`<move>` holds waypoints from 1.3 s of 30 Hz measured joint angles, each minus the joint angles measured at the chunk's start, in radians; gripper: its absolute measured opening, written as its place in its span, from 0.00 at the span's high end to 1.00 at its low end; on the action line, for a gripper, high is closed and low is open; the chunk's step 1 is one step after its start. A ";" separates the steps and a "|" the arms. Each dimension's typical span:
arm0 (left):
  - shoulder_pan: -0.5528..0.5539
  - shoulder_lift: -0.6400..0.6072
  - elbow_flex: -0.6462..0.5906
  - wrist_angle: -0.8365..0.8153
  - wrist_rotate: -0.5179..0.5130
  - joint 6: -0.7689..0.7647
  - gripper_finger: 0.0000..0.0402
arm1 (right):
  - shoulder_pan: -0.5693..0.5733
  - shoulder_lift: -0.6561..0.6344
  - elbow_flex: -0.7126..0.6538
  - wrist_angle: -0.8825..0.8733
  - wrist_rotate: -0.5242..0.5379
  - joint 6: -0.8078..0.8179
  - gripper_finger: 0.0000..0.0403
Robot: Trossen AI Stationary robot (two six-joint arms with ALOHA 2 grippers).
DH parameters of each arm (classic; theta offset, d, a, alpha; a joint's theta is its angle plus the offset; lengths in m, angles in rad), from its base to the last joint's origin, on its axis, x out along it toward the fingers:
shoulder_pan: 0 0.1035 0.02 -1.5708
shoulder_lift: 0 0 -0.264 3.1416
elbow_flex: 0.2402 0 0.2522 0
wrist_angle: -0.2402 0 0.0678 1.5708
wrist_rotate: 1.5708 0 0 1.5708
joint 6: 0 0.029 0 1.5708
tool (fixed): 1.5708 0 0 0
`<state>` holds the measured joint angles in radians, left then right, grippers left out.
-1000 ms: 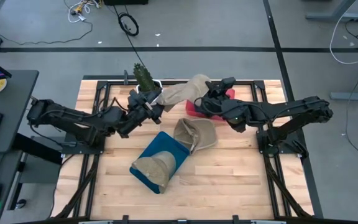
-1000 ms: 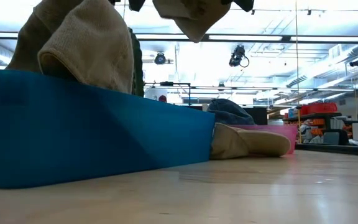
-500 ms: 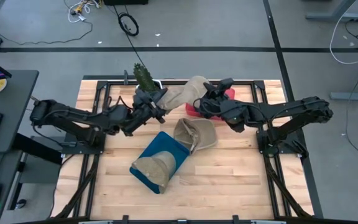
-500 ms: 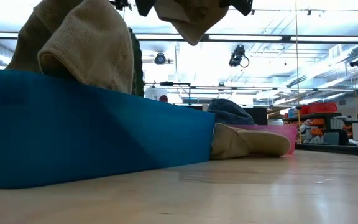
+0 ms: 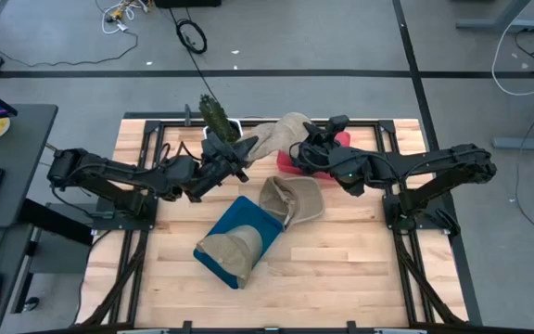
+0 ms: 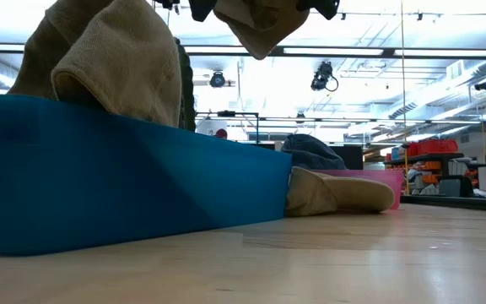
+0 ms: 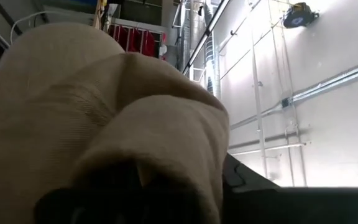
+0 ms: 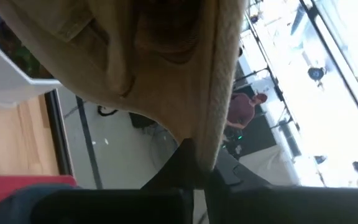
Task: Pick & Place hat
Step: Put the right brown cap into the blue bin
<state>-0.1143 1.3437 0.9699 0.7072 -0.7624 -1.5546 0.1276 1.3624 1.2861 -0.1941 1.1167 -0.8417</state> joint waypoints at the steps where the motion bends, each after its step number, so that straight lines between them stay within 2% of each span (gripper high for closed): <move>1: 0.000 0.000 0.000 0.000 0.000 0.015 0.97 | 0.000 0.000 0.000 -0.001 0.008 0.019 0.96; 5: 0.000 -0.001 0.000 -0.001 0.000 0.077 0.98 | 0.000 -0.003 0.000 -0.001 0.019 0.033 0.86; 15: -0.001 -0.054 -0.001 -0.009 0.010 0.247 0.99 | 0.028 -0.101 0.000 0.000 0.141 0.062 0.49; 20: 0.007 -0.090 -0.001 -0.041 0.087 0.337 0.99 | 0.045 -0.173 0.000 -0.003 0.204 0.160 0.36; 27: -0.004 -0.107 -0.001 -0.062 0.230 0.311 0.99 | 0.046 -0.279 0.000 -0.013 0.261 0.357 0.33; 33: -0.074 -0.108 -0.001 -0.180 0.215 0.284 0.99 | 0.039 -0.324 0.001 -0.105 0.252 0.563 0.36; 36: -0.122 -0.108 -0.001 -0.225 0.168 0.266 0.99 | 0.039 -0.335 0.001 -0.184 0.186 0.711 0.38; 39: -0.169 -0.108 -0.001 -0.315 0.108 0.230 0.99 | 0.038 -0.338 0.001 -0.270 0.028 0.937 0.40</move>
<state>-0.2830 1.2360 0.9691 0.3921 -0.6546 -1.3241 0.1658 1.0248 1.2869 -0.4645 1.1444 0.0954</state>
